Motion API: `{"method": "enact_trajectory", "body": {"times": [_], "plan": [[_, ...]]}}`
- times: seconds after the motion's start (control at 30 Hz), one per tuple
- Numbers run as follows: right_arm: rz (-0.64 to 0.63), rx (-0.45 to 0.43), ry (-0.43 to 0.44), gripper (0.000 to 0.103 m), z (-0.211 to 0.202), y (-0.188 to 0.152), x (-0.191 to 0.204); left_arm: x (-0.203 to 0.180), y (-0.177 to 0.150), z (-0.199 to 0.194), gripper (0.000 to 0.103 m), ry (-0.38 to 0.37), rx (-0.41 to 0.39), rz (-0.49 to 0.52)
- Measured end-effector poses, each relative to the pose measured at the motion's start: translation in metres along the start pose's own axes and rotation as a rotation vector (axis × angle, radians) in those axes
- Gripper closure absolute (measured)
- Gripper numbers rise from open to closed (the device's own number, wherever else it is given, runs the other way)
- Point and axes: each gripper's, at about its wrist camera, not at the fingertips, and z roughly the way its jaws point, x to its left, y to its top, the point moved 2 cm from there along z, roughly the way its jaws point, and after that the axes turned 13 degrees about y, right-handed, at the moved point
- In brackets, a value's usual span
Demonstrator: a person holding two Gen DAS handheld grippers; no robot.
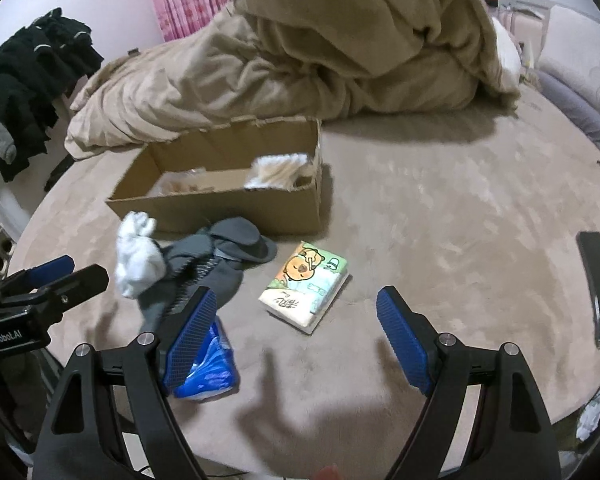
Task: Organize objects
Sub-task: 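Grasp the white sock with the left gripper while the right grasps the capybara tissue pack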
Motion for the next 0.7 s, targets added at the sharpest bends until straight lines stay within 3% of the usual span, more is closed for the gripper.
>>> {"method": "enact_trajectory", "body": {"times": [0.4,0.5,0.53,0.7], "plan": [[0.04,0.08,-0.005,0.018,0.055,0.003,-0.018,-0.013,0.016,0.048,0.004,0.03,0.032,0.037],[0.038,0.099,-0.017,0.027,0.066,0.001,-0.02,-0.016,0.013,0.057,0.005,0.007,0.052,0.049],[0.039,0.107,-0.022,0.033,0.069,0.0,-0.021,-0.017,0.012,0.06,0.009,-0.004,0.059,0.052],[0.028,0.104,-0.009,0.04,0.069,-0.004,-0.021,-0.024,0.011,0.057,0.036,-0.053,0.041,0.075]]}}
